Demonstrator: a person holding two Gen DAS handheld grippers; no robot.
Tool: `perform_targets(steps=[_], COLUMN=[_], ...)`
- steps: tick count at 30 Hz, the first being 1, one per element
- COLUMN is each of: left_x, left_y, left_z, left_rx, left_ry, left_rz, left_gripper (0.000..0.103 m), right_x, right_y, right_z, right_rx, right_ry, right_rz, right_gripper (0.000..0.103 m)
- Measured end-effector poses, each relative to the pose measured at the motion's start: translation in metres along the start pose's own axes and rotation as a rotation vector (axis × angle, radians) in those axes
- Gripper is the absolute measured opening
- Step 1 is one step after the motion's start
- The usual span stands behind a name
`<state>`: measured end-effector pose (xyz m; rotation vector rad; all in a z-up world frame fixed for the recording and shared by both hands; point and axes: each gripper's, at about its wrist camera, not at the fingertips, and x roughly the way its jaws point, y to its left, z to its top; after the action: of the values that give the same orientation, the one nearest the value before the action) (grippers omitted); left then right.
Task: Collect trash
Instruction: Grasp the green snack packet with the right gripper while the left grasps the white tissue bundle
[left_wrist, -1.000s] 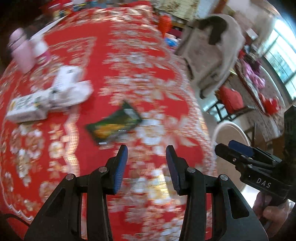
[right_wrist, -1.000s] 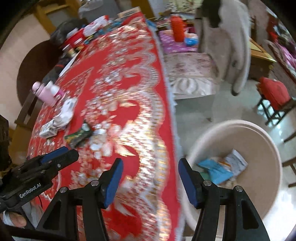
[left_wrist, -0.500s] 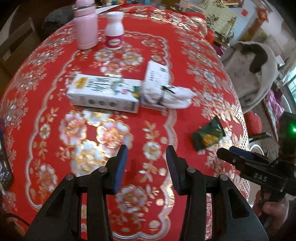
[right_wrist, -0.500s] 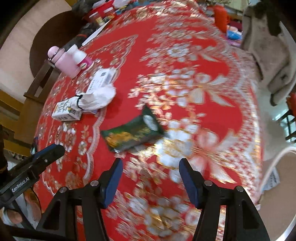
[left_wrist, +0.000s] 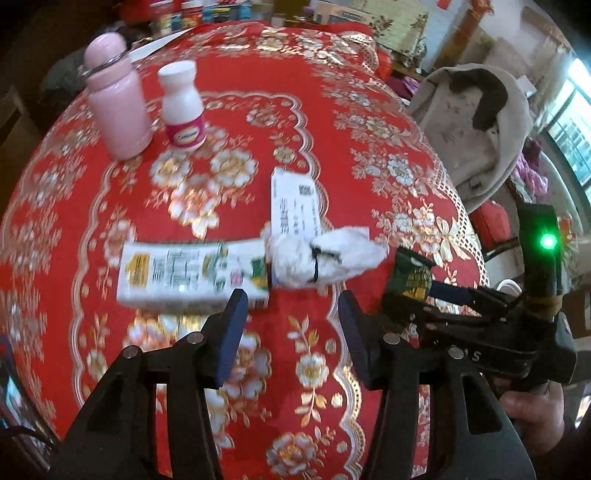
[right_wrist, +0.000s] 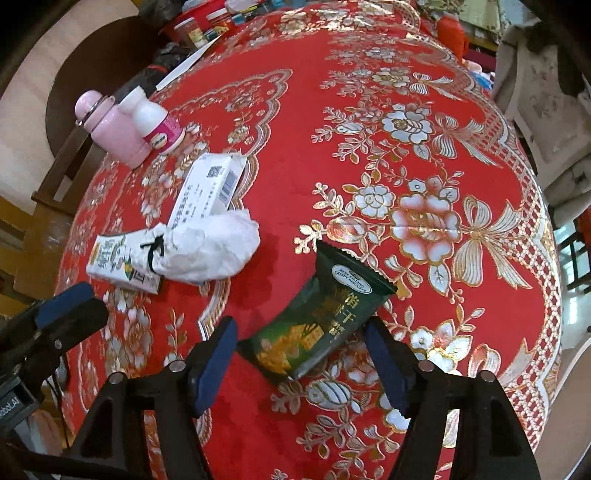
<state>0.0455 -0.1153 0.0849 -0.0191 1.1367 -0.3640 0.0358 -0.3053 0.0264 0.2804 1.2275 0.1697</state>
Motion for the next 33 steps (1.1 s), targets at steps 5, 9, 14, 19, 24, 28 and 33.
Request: perform_targets(steps=[5,9,14,19,24,28,33], left_x=[0.012,0.025,0.049,0.060,0.060,0.054,0.050], left_y=[0.003,-0.001,-0.013,-0.043,-0.057,-0.060,-0.063], left_z=[0.018,0.031,0.037,0.019,-0.005,-0.021,-0.021], left_rx=[0.017,0.059,0.116,0.166,0.146,0.126,0.127], left_ry=[0.011,0.034,0.109,0.186,0.248,0.263,0.214], left_rz=[0.005,-0.002,0.003,-0.069,-0.142,-0.167,-0.158], left_gripper=[0.049,0.049,0.049,0.049,0.049,0.049,0.053], right_x=[0.001,0.001,-0.014,-0.027,-0.042,-0.049,-0.047], right_y=[0.001,0.006,-0.022,-0.050,-0.069,-0.077,-0.080], right_z=[0.003,-0.004,-0.015,-0.025,-0.039,-0.049,-0.051], right_rx=[-0.030,-0.121,-0.087,-0.025,0.001,0.007,0.053], right_ry=[-0.013,-0.036,-0.022,-0.025,-0.025,-0.021,-0.018], right_rz=[-0.029,-0.124,-0.133,-0.131,-0.139,-0.119,-0.058], right_gripper=[0.069,0.041,0.034,0.034,0.034,0.033,0.040])
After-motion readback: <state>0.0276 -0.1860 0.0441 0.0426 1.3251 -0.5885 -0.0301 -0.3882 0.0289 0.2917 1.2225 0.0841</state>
